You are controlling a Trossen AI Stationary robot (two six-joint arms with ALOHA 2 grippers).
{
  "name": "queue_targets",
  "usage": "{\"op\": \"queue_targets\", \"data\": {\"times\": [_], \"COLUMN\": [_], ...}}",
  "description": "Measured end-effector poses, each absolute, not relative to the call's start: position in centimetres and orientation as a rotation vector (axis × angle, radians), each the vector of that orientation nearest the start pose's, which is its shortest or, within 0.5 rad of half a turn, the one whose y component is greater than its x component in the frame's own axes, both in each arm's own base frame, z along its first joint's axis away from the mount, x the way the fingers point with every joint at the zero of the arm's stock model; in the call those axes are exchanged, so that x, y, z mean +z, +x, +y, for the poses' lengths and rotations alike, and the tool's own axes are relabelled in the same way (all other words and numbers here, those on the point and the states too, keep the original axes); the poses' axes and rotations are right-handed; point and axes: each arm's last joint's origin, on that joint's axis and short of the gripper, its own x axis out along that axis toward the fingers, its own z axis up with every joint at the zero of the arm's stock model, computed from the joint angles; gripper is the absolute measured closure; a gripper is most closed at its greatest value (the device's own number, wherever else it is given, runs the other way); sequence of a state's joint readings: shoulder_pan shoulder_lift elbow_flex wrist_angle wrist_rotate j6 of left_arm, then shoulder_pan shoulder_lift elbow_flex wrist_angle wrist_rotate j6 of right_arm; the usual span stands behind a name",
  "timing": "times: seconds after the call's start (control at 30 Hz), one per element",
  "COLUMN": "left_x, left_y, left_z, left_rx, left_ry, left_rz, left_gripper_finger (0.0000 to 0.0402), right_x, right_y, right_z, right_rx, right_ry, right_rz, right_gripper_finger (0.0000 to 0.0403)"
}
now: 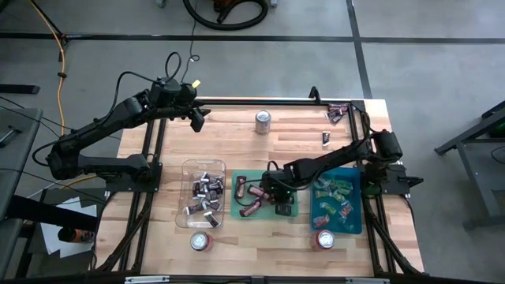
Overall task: Organize candy in baskets
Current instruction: Put the brown chocolate bar into the green bin, then put the brown white chocolate bar into the transparent bin
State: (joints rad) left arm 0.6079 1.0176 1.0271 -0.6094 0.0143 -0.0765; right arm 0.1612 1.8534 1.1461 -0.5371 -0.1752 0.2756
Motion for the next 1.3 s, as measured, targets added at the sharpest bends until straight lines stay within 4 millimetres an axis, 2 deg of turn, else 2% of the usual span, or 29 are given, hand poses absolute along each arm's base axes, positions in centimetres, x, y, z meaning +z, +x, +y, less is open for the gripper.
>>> {"op": "queue_targets", "data": {"times": [0.1,0.27,0.43,0.57,0.67,0.73,0.83,0.97,1.1,1.2,1.3], "left_x": [33.6,33.6,33.6,33.6,33.6,33.6,33.6,33.6,33.6,33.7,33.7], "left_y": [16.9,16.9,16.9,16.9,16.9,16.9,16.9,16.9,16.9,16.8,16.8], "left_z": [11.7,11.7,11.7,11.7,11.8,11.8,11.8,11.8,11.8,11.9,12.0], "left_rx": [0.599,0.598,0.601,0.604,0.606,0.607,0.614,0.616,0.619,0.659,0.709], "left_ry": [-0.259,-0.259,-0.258,-0.255,-0.256,-0.256,-0.276,-0.281,-0.282,-0.295,-0.296], "left_rz": [0.557,0.558,0.557,0.555,0.554,0.554,0.547,0.546,0.545,0.536,0.531], "left_gripper_finger": [0.0229,0.0229,0.0229,0.0229,0.0229,0.0229,0.0229,0.0229,0.0229,0.0229,0.0229], "right_x": [15.1,15.4,19.4,23.8,26.5,27.9,28.5,27.3,23.9,20.7,18.3], "right_y": [34.2,33.9,34.2,33.4,31.5,29.9,26.7,22.2,18.0,15.9,15.1], "right_z": [6.2,6.4,6.0,4.2,1.6,-0.6,-3.8,-6.9,-9.0,-10.2,-11.2], "right_rx": [0.131,0.161,0.216,0.160,0.026,-0.081,-0.241,-0.507,-0.866,-1.027,-1.074], "right_ry": [0.282,0.282,0.207,0.081,0.026,0.059,0.171,0.352,0.645,0.882,0.967], "right_rz": [1.309,1.344,1.314,1.278,1.243,1.195,1.147,1.100,1.071,1.043,1.006], "right_gripper_finger": [0.0336,0.0228,0.0145,0.0127,0.0128,0.0130,0.0132,0.0133,0.0133,0.0133,0.0133]}}
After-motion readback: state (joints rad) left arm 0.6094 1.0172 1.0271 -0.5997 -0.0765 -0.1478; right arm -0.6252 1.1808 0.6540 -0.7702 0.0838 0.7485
